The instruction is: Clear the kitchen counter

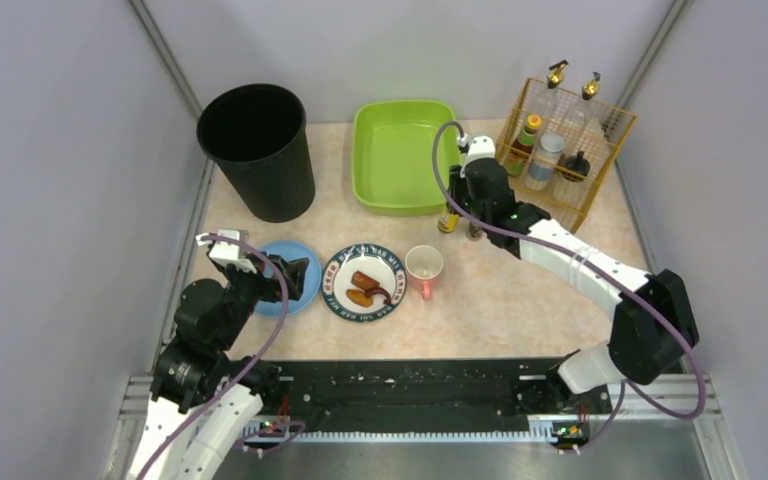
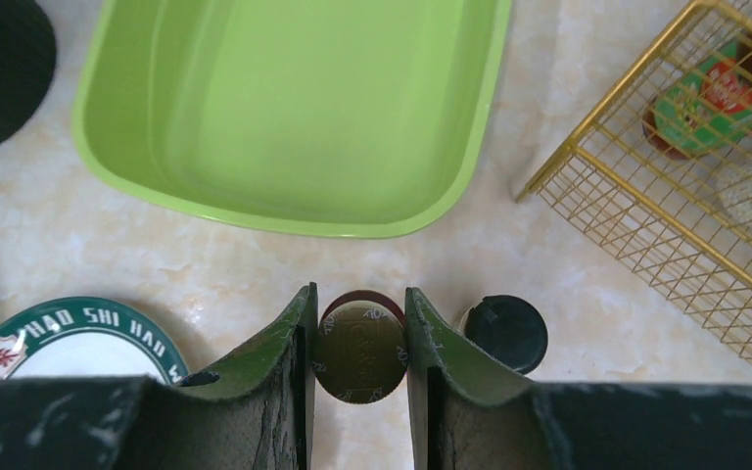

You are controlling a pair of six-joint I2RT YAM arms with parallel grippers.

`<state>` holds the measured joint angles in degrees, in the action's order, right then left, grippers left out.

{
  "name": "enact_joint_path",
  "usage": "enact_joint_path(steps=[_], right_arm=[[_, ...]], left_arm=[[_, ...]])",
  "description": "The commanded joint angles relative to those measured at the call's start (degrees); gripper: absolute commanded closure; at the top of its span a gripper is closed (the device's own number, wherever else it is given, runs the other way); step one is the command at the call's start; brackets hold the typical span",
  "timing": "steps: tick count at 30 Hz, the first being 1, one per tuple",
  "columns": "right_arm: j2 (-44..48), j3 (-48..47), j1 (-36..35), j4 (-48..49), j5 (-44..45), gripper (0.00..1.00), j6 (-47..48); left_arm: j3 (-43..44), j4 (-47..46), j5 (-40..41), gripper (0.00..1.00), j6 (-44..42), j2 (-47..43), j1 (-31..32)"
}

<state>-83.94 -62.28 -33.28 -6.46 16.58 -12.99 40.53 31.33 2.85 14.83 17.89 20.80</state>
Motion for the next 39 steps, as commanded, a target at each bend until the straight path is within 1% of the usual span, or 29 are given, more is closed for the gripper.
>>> enact_joint_path(steps=[1, 6, 11, 15, 21, 25, 29, 39], right_arm=[[6.8, -4.66, -1.78, 1.28, 0.75, 1.0, 2.11], [10.57, -6.38, -1.84, 1.87, 2.67, 1.0, 3.71], [9.71, -9.81, -1.84, 1.28, 7.35, 1.0, 6.78], [8.68, -10.95, -1.16, 3.64, 10.49, 1.0, 8.96], [4.85, -16.68, 3.37, 3.64, 11.48, 1.0, 9.31], [2.34, -19.18, 7.31, 4.09, 11.84, 1.0, 8.84], [0.24, -21.29, 9.8, 3.95, 12.78, 1.0, 8.77], [-3.59, -22.36, 14.95, 3.52, 11.44, 1.0, 6.63]], left_arm=[[-0.26, -1.8, -0.12, 0.01, -0.68, 0.02, 0.26], [-0.21, -1.79, -0.26, 0.01, -0.68, 0.32, 0.25], [-0.24, -1.73, -0.39, 0.01, -0.68, 0.27, 0.25], [-0.25, -1.86, -0.48, 0.01, -0.62, 0.28, 0.29], [-0.25, -1.8, -0.65, 0.01, -0.62, 0.2, 0.27], [-0.26, -1.86, -0.61, 0.01, -0.59, -0.25, 0.28], [-0.24, -1.87, -0.74, 0.01, -0.59, -0.27, 0.31], [-0.23, -1.88, -0.57, 0.01, -0.59, -0.27, 0.37]])
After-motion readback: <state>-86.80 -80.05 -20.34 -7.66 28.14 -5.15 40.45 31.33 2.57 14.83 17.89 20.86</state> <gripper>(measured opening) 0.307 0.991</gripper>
